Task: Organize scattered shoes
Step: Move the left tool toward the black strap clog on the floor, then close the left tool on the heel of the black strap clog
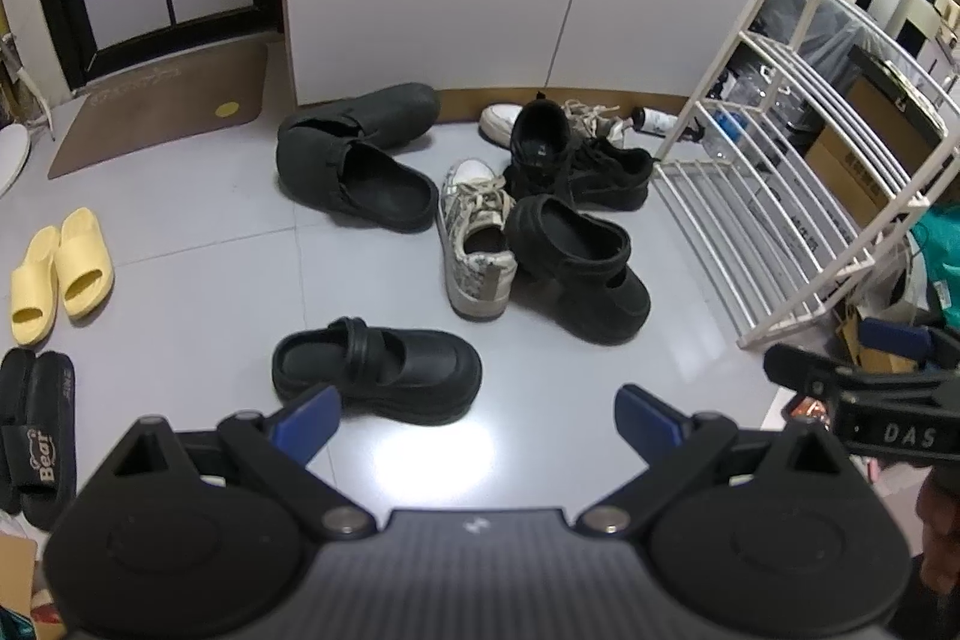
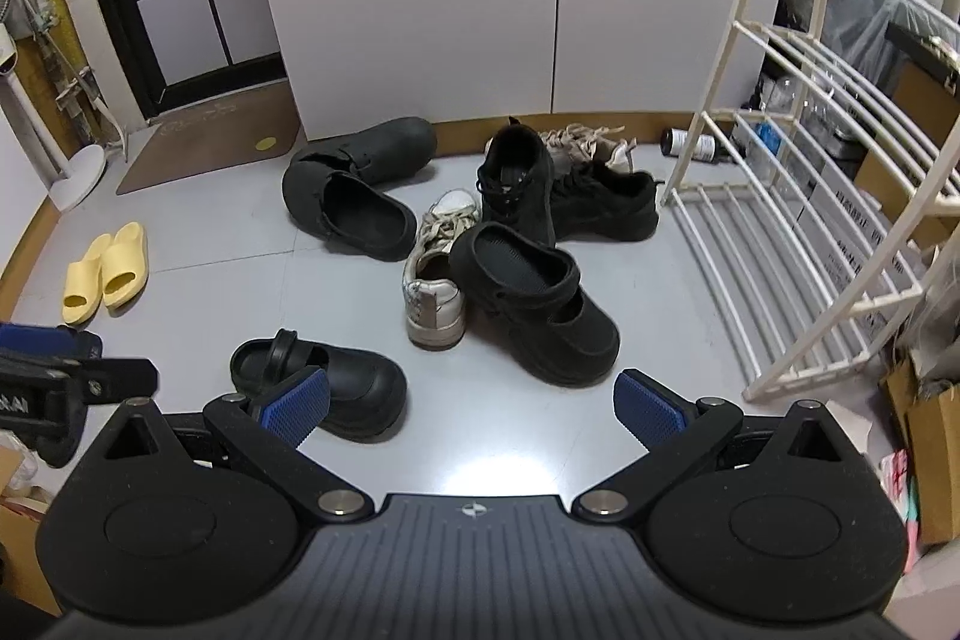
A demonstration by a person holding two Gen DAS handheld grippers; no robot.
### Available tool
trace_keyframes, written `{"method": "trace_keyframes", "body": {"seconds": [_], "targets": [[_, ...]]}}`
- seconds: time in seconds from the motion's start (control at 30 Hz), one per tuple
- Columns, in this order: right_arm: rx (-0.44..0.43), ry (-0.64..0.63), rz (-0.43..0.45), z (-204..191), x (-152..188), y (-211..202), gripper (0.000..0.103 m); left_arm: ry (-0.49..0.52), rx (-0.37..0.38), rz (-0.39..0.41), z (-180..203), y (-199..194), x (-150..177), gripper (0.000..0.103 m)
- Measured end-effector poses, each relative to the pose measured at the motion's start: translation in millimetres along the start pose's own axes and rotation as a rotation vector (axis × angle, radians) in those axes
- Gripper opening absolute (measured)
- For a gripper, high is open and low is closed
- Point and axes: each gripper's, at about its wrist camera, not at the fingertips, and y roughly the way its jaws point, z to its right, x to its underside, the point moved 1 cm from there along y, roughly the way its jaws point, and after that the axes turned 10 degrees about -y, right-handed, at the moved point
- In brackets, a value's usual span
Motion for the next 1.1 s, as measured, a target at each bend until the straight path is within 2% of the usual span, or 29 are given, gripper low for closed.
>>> {"method": "trace_keyframes", "body": {"seconds": [0.37,0.67,0.87,1.1], "targets": [[-0.041,0.0,-0.03,3,-14,10,0.103,-0.004,-0.006,-0.031,-16,13,-24,0.099],[-0.071,0.005,-0.053,4,-24,19,0.103,-0.022,0.03,-0.029,-33,11,-54,0.1],[-0.079,-0.024,-0.067,10,-36,34,0.103,-0.045,0.009,-0.01,-45,17,-73,0.099],[-0.081,-0.049,-0.073,15,-52,49,0.103,-0.03,-0.022,-0.064,-51,48,-79,0.099]]}}
